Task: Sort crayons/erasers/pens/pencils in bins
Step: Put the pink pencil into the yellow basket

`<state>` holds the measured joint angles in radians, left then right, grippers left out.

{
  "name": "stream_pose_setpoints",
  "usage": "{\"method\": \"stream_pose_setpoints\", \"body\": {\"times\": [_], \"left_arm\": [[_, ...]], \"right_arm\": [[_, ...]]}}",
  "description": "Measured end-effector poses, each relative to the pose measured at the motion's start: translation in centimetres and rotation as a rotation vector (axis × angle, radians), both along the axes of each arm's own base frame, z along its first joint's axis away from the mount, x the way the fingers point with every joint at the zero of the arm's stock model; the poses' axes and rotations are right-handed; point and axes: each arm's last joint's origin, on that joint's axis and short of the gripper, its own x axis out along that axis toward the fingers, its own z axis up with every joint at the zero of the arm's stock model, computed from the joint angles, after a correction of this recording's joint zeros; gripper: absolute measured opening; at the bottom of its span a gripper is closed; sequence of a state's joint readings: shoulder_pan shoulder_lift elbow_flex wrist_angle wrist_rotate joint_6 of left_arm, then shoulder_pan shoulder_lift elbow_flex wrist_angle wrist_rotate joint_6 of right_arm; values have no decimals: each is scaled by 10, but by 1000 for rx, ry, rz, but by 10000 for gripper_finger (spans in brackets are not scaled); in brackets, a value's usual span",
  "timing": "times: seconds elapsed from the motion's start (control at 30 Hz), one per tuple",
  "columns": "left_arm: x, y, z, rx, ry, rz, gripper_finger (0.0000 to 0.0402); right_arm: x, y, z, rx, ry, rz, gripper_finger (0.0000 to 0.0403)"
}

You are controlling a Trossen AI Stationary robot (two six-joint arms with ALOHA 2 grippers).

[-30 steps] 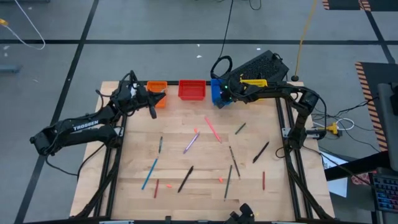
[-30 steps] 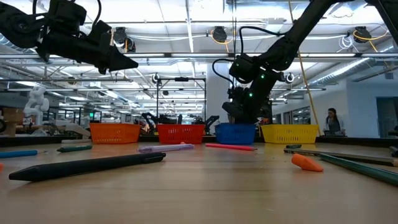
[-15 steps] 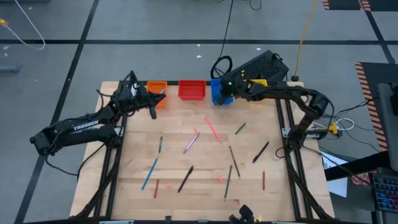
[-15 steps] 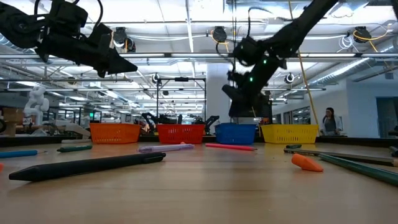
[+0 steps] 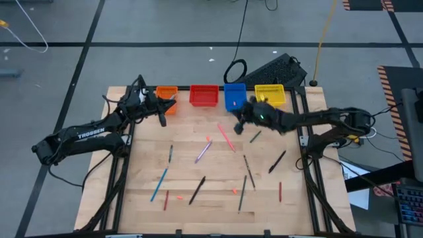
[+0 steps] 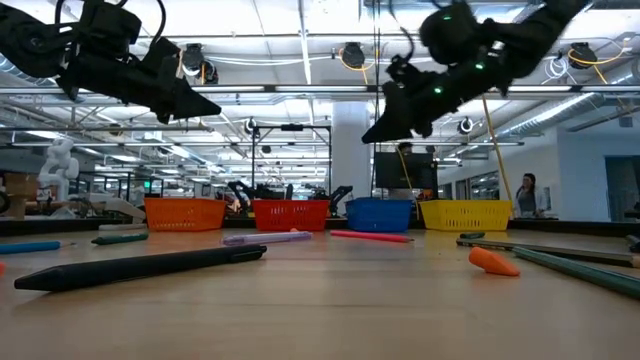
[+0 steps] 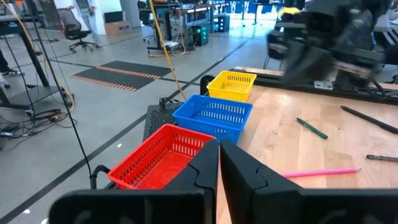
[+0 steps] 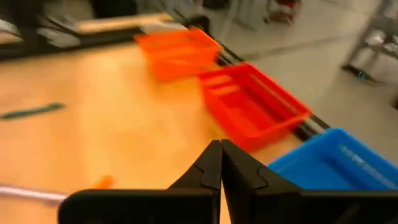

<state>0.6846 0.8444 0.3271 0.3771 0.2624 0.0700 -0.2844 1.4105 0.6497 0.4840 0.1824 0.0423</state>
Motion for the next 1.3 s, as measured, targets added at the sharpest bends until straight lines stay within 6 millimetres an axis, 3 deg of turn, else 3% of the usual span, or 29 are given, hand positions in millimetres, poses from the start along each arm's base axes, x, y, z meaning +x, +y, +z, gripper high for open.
{"method": "stream_pose_setpoints", "body": {"times": [0.27, 0.43, 0.63, 0.83, 0.93, 1.17, 1.3], "left_arm": [[0, 0, 0, 0, 0, 2, 24], [0, 0, 0, 0, 0, 2, 24], [0, 0, 0, -3, -1, 2, 24], [0, 0, 0, 0, 0, 2, 24], [0, 0, 0, -2, 3, 2, 24], [0, 0, -3, -15, 26, 1, 24], [0, 0, -3, -18, 28, 1, 24]], "right_arm": [[-31, 33, -25, 37, -188, 74, 1], [-38, 38, -23, 12, -308, 97, 1], [-38, 38, -23, -8, -308, 147, 1], [-28, 37, -19, 4, -230, 144, 1], [-15, 35, -14, 8, -90, 127, 2], [9, 39, 15, 35, 103, 125, 2], [16, 48, 20, 58, 211, 57, 2]]}}
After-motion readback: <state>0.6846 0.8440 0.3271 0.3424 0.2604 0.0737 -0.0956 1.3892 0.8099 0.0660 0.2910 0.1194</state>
